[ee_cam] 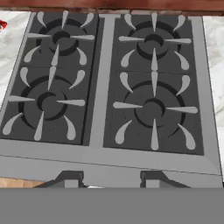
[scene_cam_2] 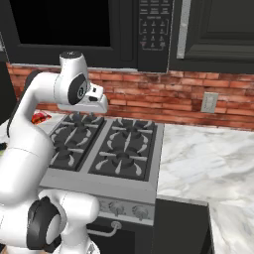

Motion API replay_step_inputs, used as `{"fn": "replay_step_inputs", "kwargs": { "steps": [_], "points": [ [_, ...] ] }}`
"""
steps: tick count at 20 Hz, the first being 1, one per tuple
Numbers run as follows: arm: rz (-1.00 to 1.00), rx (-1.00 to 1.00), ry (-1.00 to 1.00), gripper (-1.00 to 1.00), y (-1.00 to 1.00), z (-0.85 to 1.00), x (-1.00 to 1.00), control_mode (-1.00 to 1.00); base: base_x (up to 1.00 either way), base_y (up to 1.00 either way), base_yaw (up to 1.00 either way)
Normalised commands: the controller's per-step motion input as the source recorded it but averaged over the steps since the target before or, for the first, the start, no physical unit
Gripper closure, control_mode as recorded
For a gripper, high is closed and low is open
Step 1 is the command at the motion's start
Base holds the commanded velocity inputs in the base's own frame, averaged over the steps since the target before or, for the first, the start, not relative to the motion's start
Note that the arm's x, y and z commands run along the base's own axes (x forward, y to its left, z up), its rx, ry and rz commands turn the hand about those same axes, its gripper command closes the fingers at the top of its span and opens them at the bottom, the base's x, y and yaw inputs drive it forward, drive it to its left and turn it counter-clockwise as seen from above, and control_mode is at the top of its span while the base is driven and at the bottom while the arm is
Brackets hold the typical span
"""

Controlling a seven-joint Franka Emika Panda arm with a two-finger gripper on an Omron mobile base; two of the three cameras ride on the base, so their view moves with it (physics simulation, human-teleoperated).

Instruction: Place the sponge inside the microwave to prepare for sanitizing.

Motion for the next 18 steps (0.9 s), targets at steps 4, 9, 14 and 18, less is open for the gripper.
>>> {"fn": "replay_step_inputs", "kwargs": {
  "steps": [4,9,14,18],
  "points": [
    [0.0,0.0,-0.06,-1.0,0.0,0.0,-0.14,-1.0,0.0,0.0,0.0],
    [0.0,0.0,-0.38,-1.0,-0.01,0.01,-0.34,-1.0,0.0,0.0,0.0],
    [0.0,0.0,-0.31,-1.0,-0.08,0.26,-0.22,-1.0,0.0,0.0,0.0],
    [0.0,0.0,-0.19,-1.0,-0.16,0.38,-0.16,-1.0,0.0,0.0,0.0]
  ]
}}
